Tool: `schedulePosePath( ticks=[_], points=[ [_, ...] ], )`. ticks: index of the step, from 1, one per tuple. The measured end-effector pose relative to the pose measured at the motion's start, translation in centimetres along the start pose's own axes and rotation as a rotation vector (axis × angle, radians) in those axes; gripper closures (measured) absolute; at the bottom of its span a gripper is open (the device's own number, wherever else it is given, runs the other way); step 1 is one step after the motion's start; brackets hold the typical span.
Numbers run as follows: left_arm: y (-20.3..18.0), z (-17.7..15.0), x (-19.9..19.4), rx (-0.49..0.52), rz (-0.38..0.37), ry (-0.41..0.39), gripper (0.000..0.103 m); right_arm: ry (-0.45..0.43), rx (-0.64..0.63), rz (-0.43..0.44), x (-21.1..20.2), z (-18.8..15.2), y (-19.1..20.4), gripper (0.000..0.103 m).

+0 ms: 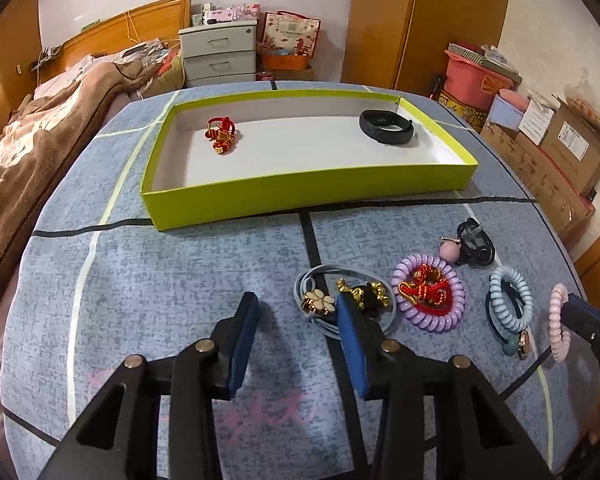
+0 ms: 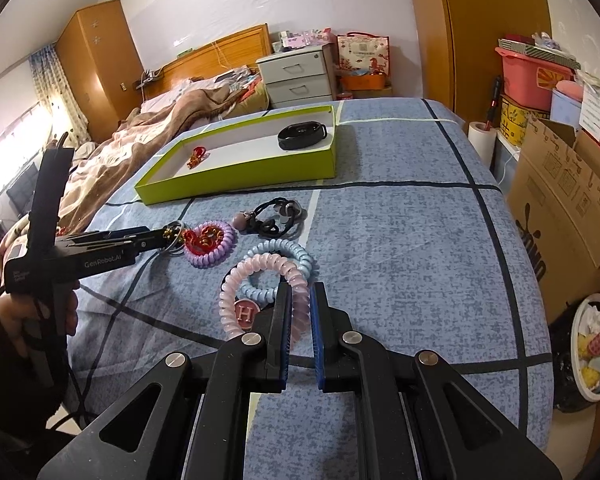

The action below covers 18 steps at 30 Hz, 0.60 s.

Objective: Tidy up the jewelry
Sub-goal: 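Grasp the grey hair tie with the flower charm using the left tool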

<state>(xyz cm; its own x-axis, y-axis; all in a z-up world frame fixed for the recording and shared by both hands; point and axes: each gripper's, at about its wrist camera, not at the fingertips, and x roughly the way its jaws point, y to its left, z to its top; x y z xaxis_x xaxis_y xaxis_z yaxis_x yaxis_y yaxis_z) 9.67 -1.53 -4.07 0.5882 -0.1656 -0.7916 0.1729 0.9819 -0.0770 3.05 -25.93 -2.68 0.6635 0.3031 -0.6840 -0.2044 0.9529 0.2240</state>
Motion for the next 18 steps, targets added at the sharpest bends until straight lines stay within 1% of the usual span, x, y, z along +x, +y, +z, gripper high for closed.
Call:
schedulePosePath(
  ticks=[1,3,4,10,14,18],
  points=[
    [0.0,0.0,0.0,0.002,-0.002,-0.001,0.069,0.0,0.001,0.001,0.0,0.0,0.0,0.093],
    [-0.3,0.0,-0.1,0.015,-0.023,0.003,0.085,0.001,0.002,0.002,0.1,0.0,0.0,0.093],
    [-0.4,0.0,0.0,0.017,-0.039,0.007,0.085,0.002,0.001,0.002,0.1,0.0,0.0,0.093],
    [-0.3,0.0,-0.2,0.011,-0.048,0.004,0.085,-0.002,-0.003,0.0,0.0,0.3,0.3,0.093],
    [-0.1,0.0,-0.9,-0.005,-0.059,-0.016,0.085,-0.009,-0.002,-0.001,-0.1,0.4,0.4,0.093],
    [0.0,0.0,-1.4,-0.014,-0.084,-0.025,0.085,-0.012,0.003,-0.003,-0.2,0.5,0.5,0.093]
  ],
)
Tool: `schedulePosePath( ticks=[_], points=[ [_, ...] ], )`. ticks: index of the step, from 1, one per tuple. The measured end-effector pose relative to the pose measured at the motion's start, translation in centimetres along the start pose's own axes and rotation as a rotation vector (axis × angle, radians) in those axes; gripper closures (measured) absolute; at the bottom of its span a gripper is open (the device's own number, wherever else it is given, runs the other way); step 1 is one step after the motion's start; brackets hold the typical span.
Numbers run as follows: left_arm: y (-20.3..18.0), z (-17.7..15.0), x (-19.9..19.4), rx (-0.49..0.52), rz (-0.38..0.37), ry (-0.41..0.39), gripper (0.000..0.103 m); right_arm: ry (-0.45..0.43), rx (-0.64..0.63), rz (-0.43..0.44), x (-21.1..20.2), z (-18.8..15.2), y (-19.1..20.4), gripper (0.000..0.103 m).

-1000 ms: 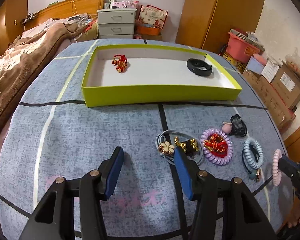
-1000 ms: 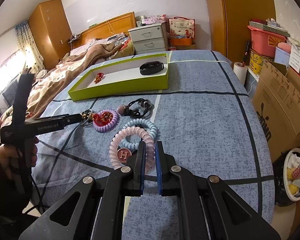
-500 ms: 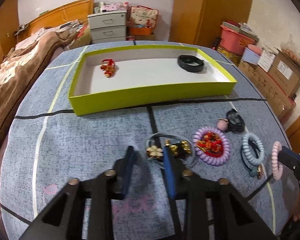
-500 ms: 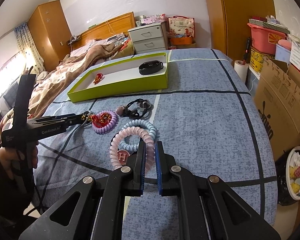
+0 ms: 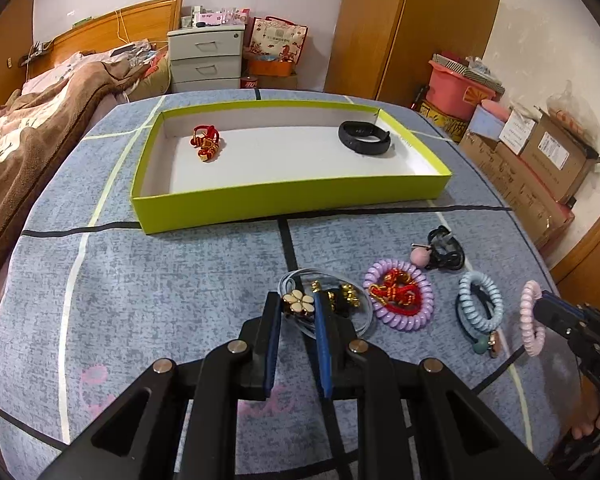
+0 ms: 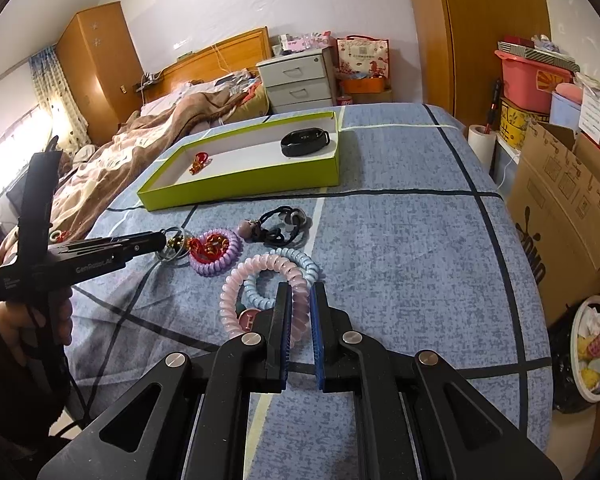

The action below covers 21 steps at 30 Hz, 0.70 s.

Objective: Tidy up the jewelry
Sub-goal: 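Grasp the grey hair tie with the flower charm using the left tool, then carry the pink coil and grey hair tie into the box with both tools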

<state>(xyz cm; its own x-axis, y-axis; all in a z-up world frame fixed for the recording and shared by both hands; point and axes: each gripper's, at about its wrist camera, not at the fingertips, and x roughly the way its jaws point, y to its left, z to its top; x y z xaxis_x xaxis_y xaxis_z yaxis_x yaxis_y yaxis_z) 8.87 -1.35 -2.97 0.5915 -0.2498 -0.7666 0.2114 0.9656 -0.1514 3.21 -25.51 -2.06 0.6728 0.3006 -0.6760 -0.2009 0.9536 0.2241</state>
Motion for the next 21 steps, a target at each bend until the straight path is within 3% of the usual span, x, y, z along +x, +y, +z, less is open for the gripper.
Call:
schedulePosePath(
  ticks=[13,21],
  points=[
    [-0.3,1.9,-2.9,0.007,-0.023,-0.083,0.085,-0.037,0.008,0.007,-0.4,2.2,0.5,0.093],
    [1.3,3.8,-3.2,-0.013,-0.002,-0.097,0.085,-0.045,-0.019,0.042,0.9,6.3,1.2,0.093]
  ],
)
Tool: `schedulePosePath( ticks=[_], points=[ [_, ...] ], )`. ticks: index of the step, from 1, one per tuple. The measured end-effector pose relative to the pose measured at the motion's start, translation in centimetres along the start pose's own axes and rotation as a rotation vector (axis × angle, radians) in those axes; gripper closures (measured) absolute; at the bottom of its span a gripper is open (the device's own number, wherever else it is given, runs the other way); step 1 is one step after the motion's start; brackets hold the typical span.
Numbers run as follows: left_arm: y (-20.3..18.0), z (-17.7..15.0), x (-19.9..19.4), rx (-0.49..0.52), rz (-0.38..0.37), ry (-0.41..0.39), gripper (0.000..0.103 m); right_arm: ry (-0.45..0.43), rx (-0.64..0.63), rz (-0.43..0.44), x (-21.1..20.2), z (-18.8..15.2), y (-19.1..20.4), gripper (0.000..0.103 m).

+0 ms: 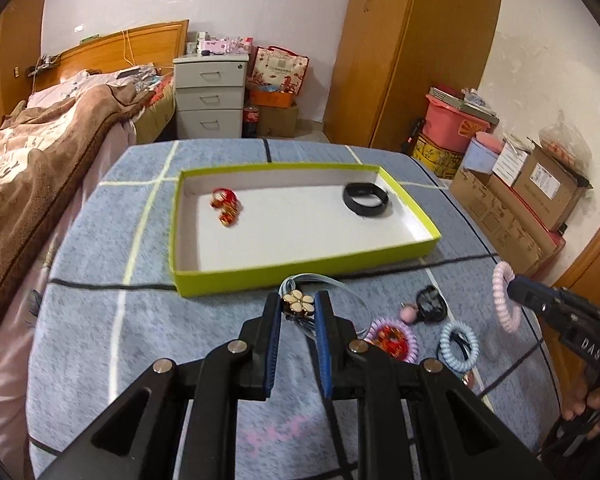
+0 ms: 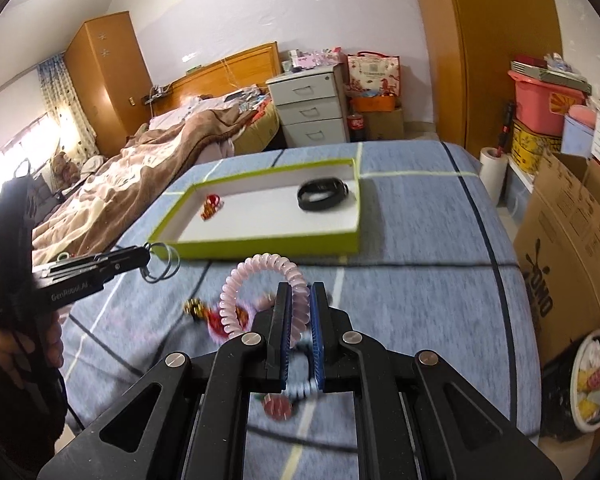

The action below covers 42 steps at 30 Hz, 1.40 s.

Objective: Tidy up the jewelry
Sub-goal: 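Carry the pink coil and grey hair tie into the box with both tools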

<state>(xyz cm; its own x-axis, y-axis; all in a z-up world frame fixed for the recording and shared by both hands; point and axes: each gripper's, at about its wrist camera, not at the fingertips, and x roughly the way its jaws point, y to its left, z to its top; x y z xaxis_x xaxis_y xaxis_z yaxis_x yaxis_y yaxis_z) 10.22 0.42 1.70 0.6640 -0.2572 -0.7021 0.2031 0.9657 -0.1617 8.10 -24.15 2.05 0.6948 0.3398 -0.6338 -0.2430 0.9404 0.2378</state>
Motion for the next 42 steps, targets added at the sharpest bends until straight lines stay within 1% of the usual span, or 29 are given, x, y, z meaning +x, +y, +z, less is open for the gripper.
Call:
schedulePosePath(
  ticks=[3,9,14,18,21,24,27,30,33,36,39,42],
  points=[
    [1.0,1.0,0.3,-0.014,0.01,-0.002,0.085,0.002,0.001,0.018,1.1,2.0,0.0,0.093],
    [2.5,2.8,1.3,-0.025,0.017,0.007,0.085,0.014,-0.029,0.018,4.1,5.6,0.7,0.093],
    [3.1,4.0,2.7,-0.001,0.04,0.021,0.085,0.042,-0.048,0.033,7.2,8.0,1.6,0.093],
    [3.5,4.7,3.9,0.027,0.084,0.032,0.085,0.073,-0.053,0.029,10.0,9.3,2.1,0.093],
    [4.1,5.1,5.1,0.011,0.062,0.054,0.085,0.108,-0.062,0.017,12.3,9.9,2.1,0.093],
    [4.3,5.1,6.1,0.027,0.078,0.065,0.085,0.147,-0.059,0.008,14.5,10.3,1.9,0.093],
    [4.7,5.0,7.2,0.016,0.07,0.09,0.085,0.172,-0.06,0.005,16.1,10.5,1.8,0.093],
    [5.2,4.9,8.3,0.005,0.078,0.11,0.085,0.189,-0.06,-0.007,17.5,10.6,1.5,0.093],
    [5.2,4.7,8.5,0.013,0.074,0.107,0.085,0.198,-0.08,-0.025,18.3,10.7,1.6,0.093],
    [5.7,4.7,9.2,-0.003,0.078,0.128,0.085,0.213,-0.087,-0.029,19.2,10.7,1.6,0.093],
    [5.6,4.7,9.3,0.01,0.084,0.119,0.085,0.221,-0.094,-0.04,19.8,10.7,1.6,0.093],
    [5.8,4.7,9.7,0.002,0.077,0.128,0.085,0.227,-0.11,-0.056,20.2,10.8,1.7,0.093]
  ],
)
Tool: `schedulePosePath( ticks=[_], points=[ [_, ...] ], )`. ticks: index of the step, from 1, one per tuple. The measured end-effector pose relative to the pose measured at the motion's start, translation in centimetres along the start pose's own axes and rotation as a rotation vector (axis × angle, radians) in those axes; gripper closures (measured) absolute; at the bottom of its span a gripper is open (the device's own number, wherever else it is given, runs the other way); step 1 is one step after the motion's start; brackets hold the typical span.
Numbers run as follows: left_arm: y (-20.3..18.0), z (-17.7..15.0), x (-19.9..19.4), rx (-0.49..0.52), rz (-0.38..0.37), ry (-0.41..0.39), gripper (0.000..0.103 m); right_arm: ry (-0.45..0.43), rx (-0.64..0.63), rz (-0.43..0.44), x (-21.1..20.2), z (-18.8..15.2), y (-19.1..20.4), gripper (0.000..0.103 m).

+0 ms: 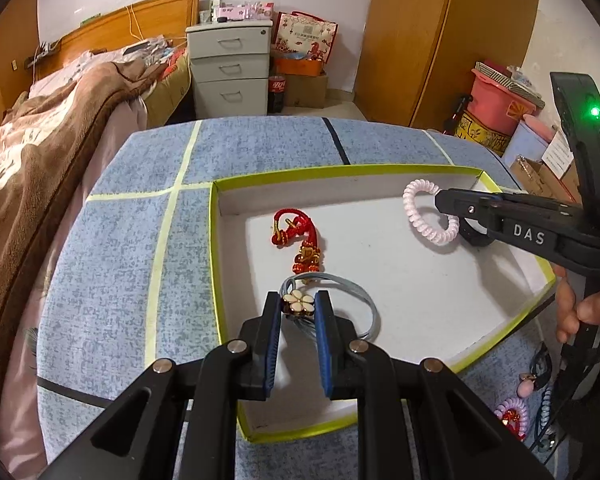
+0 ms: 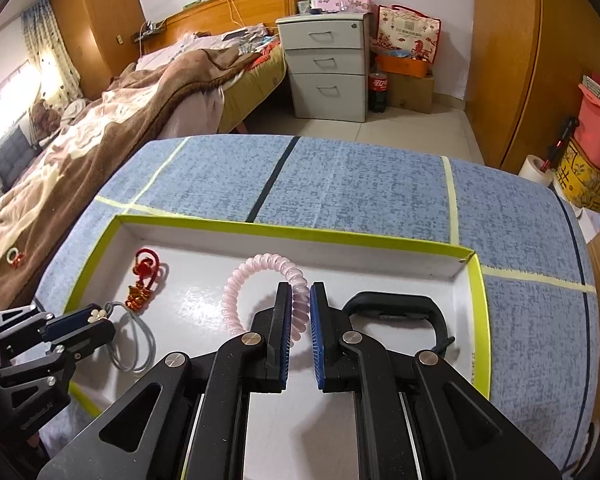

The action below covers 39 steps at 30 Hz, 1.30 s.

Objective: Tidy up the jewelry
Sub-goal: 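Carry the pink coil and grey hair tie into the box with both tools, then open both tools to release the hair ties inside the box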

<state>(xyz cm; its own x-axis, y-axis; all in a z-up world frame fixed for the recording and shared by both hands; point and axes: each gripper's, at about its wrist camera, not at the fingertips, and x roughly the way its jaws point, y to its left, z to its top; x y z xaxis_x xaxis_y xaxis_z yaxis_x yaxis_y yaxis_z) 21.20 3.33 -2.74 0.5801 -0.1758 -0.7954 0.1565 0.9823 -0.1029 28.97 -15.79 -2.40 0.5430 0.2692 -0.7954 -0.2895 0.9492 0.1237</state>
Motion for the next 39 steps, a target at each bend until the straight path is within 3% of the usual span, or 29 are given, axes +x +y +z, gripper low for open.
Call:
schedulePosePath(
  ticks=[14,17,23,26,28,32,39],
  points=[
    [-0.4,0.1,0.6,0.01,-0.016,0.015,0.083,0.035,-0.012,-0.011,1.2,0.0,0.4,0.093],
    [-0.5,0.0,0.6,0.012,-0.03,0.013,0.075,0.034,-0.018,-0.011,1.3,0.0,0.5,0.093],
    [-0.7,0.1,0.5,0.008,-0.039,0.013,0.07,0.029,-0.023,-0.016,1.2,-0.1,0.6,0.092],
    [-0.9,0.1,0.2,0.019,-0.027,0.004,0.062,0.021,-0.013,-0.004,1.0,-0.1,0.6,0.083],
    [-0.8,0.2,0.1,0.005,-0.028,0.005,0.06,0.01,-0.014,-0.002,0.7,-0.1,0.7,0.071],
    [-0.7,0.0,-0.6,0.0,-0.02,-0.005,0.054,0.001,-0.014,0.007,0.0,-0.3,0.9,0.069],
    [-1.5,-0.5,-2.6,0.006,-0.009,-0.034,0.054,-0.039,-0.002,0.019,-2.4,-0.8,1.5,0.069]
  ],
)
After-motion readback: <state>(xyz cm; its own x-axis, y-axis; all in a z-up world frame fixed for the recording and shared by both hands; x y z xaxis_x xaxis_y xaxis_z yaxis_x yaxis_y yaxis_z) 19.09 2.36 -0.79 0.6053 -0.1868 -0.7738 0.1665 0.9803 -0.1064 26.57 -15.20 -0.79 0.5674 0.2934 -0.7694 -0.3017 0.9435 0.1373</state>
